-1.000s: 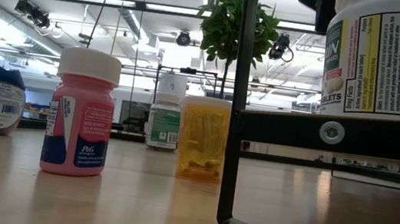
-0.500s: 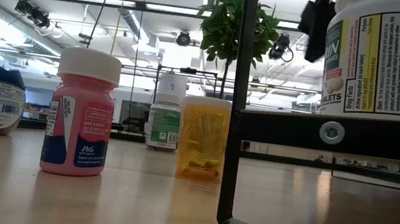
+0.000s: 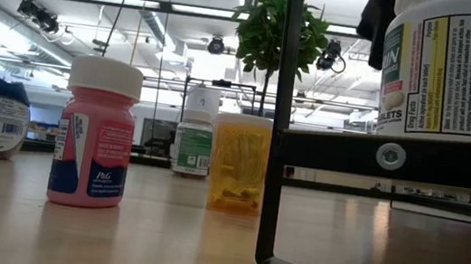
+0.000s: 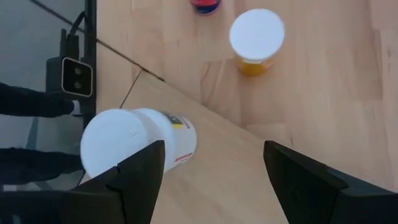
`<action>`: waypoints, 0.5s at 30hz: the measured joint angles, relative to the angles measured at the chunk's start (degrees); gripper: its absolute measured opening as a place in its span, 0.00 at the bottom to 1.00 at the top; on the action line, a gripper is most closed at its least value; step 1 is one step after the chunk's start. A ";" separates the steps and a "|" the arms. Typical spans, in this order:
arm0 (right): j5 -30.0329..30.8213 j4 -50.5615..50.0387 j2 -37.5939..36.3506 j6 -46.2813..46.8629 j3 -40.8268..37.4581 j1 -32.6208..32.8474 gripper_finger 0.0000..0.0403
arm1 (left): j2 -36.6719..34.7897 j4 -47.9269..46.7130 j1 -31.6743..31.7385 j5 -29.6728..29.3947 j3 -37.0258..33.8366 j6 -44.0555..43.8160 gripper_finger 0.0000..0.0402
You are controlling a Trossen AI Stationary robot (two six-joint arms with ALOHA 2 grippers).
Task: Pick and place medicine bottles onto shelf by color
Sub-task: Put the right white medicine bottle on the shelf aligned with the other white medicine bottle
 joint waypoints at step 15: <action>-0.22 0.00 0.00 3.83 0.00 2.88 0.70 | 0.00 -0.04 -0.69 0.00 0.00 -0.08 0.43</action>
